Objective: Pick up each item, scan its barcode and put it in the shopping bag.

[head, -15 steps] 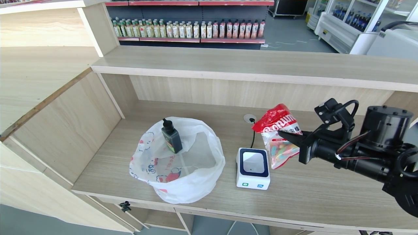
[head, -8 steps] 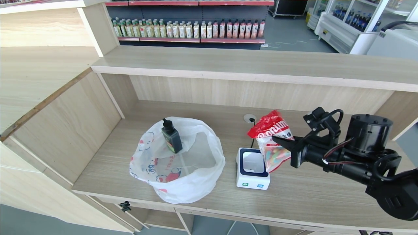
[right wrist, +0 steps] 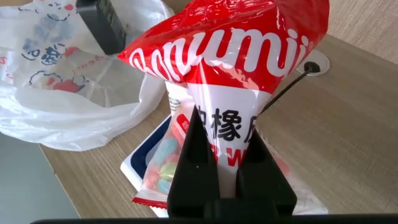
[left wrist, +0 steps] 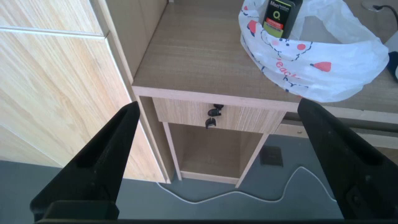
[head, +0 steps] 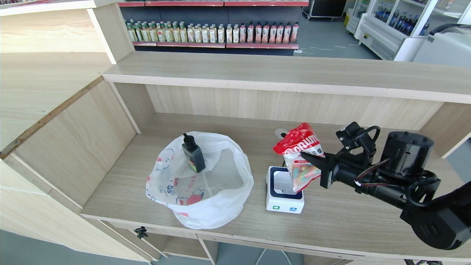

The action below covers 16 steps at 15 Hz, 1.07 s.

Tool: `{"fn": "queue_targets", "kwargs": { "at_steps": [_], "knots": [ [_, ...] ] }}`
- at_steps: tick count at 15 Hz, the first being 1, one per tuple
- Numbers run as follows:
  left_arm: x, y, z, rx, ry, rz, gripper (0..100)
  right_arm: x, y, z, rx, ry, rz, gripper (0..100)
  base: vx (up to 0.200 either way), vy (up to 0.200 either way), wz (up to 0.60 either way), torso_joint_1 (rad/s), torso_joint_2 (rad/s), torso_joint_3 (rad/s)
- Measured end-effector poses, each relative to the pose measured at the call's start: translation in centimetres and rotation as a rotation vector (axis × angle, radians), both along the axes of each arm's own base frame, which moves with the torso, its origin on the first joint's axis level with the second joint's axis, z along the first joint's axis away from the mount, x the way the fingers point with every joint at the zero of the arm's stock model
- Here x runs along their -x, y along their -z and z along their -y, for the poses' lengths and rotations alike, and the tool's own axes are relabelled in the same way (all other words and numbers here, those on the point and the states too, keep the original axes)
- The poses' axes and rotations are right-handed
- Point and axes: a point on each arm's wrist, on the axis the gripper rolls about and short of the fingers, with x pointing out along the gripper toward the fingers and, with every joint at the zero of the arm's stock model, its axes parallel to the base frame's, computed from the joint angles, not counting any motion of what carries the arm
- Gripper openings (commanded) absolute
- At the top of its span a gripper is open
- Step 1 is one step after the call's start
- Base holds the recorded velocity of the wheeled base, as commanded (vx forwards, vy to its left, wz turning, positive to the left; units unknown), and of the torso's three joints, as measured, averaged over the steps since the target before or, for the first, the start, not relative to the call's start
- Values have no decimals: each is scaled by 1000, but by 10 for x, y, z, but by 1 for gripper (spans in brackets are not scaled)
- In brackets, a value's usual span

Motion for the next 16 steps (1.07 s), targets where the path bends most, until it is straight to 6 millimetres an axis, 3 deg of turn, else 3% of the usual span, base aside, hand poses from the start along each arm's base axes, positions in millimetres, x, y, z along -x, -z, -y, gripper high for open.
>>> {"fn": "queue_targets", "kwargs": {
  "at_steps": [7, 16],
  "knots": [
    [0, 0, 0, 0, 0, 0, 100, 1, 15, -19, -14, -59, 46, 0, 0, 0, 0, 0, 0, 0],
    [0, 0, 0, 0, 0, 0, 100, -6, 26, -24, -14, -64, 37, 0, 0, 0, 0, 0, 0, 0]
  ]
}}
